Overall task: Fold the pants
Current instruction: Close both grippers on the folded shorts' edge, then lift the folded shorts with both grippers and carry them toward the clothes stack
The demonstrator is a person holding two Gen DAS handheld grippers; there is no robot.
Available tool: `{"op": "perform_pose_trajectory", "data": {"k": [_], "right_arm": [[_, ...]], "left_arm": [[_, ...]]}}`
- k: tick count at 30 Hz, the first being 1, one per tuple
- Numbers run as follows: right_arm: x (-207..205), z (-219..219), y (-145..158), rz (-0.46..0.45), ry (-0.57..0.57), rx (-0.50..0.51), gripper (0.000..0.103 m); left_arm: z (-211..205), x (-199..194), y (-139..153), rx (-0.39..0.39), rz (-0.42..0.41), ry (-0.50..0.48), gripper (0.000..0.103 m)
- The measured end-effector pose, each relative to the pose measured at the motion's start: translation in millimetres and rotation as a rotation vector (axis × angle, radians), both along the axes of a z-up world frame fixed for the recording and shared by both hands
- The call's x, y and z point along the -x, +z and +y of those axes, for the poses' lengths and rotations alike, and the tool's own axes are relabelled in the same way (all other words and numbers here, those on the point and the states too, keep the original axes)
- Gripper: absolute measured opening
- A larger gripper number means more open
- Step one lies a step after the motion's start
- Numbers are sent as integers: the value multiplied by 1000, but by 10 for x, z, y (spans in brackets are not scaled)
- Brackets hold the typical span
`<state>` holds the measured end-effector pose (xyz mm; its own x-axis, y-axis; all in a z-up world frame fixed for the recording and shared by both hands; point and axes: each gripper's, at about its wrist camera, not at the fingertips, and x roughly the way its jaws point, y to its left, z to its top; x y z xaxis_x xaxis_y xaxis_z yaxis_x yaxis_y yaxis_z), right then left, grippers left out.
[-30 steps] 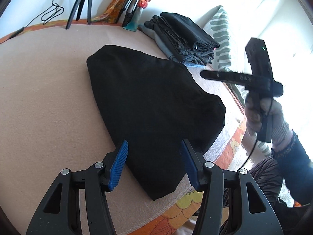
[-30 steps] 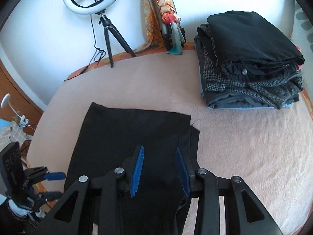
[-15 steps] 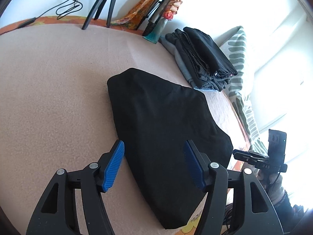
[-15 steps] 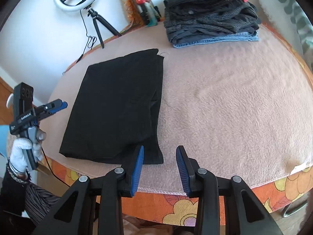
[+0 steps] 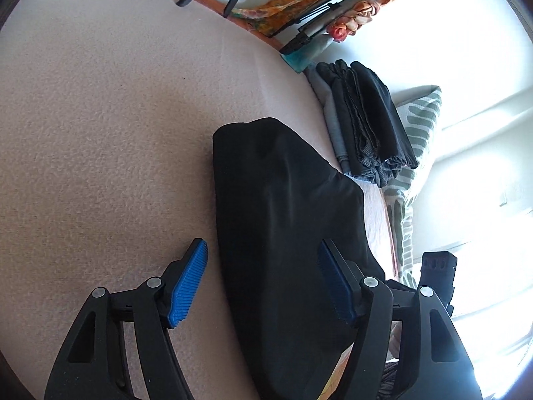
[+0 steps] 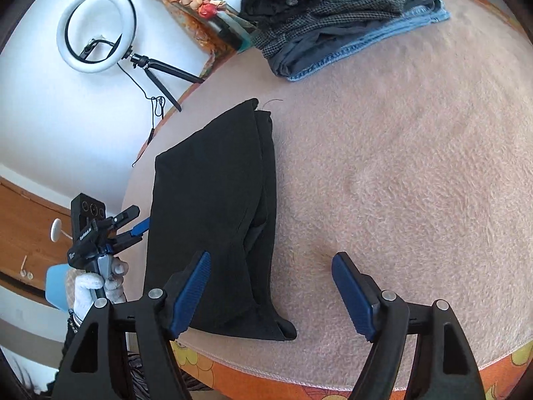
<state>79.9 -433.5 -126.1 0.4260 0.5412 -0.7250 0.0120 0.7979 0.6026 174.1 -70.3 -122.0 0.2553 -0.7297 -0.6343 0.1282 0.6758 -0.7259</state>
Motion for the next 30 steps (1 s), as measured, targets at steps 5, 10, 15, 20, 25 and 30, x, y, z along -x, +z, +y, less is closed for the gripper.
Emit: {"op": "perform_pose_trajectory", "data": {"k": [5,10,15,20,25,30], "right_arm": [[-77,146,-66,-16,50,-89,75],[-174,261,-185,-16,79,-192,60],[-292,395,-265,-12,85,-250,43],[-355,547,-248,-26,83,-187,31],[-283,590,-164,-42,83,-108,30],[-239,553,-98,-43,76,-57,30]], "left_arm": [[-51,-82,-10,33,-7,31,70],[-113,-148,-34,67,-8,48,71],[-192,-221,-58,94,0,60,71],[-318,-247,-34,66,-33,52,69],[-368,-266,-57,29,-62,53,49],[-340,-277,-107,33,-67,79,31]]}}
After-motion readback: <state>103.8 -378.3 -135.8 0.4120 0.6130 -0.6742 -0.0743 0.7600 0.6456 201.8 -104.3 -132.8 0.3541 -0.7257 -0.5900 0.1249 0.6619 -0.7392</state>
